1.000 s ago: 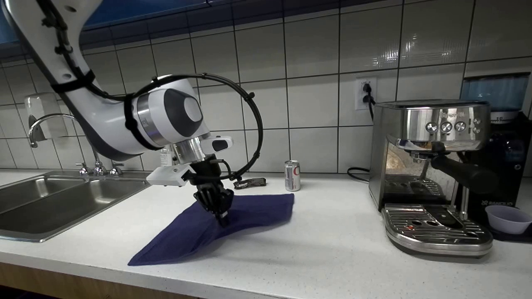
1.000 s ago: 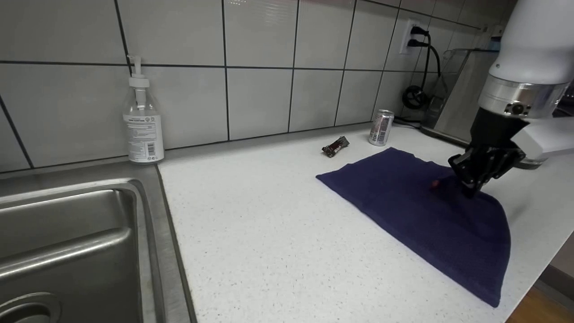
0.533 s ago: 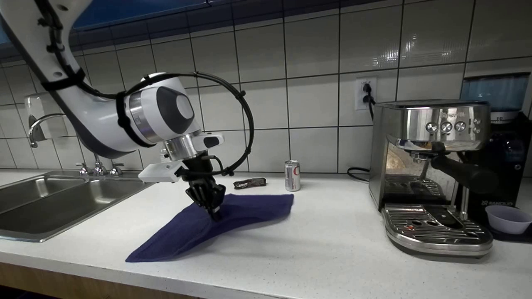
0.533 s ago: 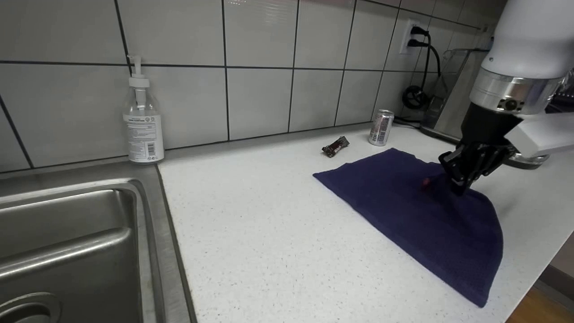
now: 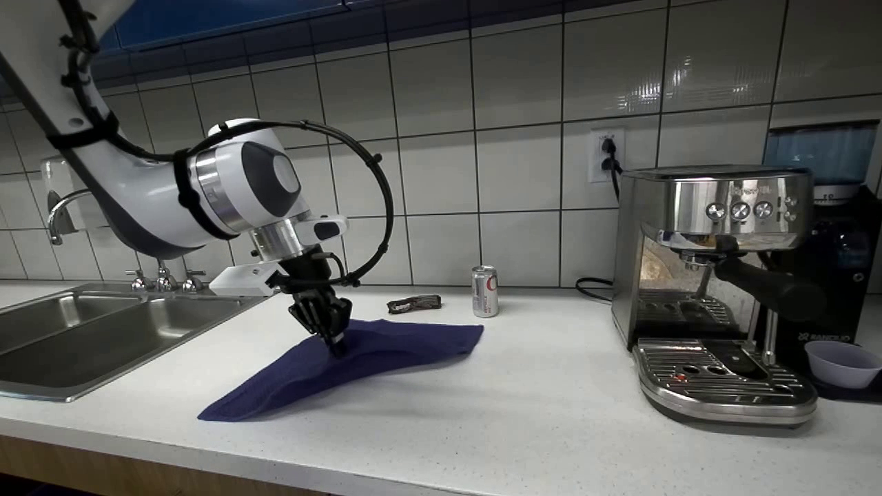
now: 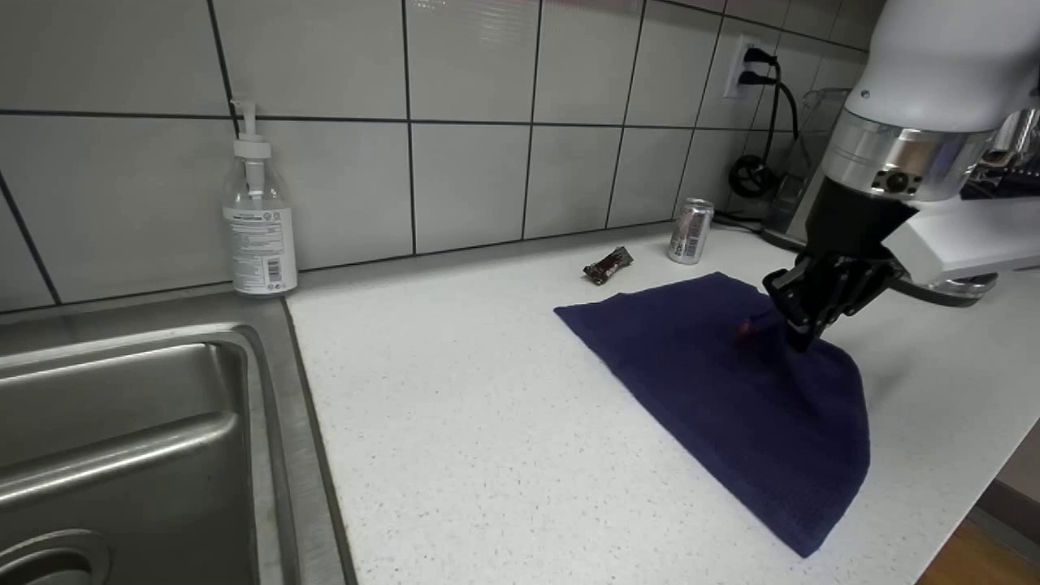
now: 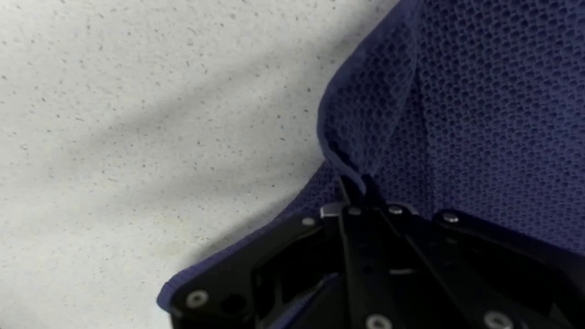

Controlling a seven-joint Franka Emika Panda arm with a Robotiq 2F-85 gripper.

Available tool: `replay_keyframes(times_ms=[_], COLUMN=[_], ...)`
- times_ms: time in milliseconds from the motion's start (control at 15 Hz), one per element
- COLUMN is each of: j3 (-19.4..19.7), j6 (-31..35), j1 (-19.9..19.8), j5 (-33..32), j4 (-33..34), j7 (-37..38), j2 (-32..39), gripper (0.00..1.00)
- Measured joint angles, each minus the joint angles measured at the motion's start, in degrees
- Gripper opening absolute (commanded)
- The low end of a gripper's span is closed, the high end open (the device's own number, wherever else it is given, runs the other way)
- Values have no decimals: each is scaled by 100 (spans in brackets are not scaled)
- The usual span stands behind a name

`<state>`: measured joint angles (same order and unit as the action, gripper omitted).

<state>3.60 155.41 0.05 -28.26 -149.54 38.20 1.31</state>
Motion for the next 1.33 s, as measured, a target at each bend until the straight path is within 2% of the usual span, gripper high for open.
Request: replay_keyframes(times_ms=[800,1333], j3=[-216,-216], j6=[-25,-59], j1=[235,392], j5=[32,473], j4=[440,1002], j7=[475,455], j2=[223,738], gripper=[1,1])
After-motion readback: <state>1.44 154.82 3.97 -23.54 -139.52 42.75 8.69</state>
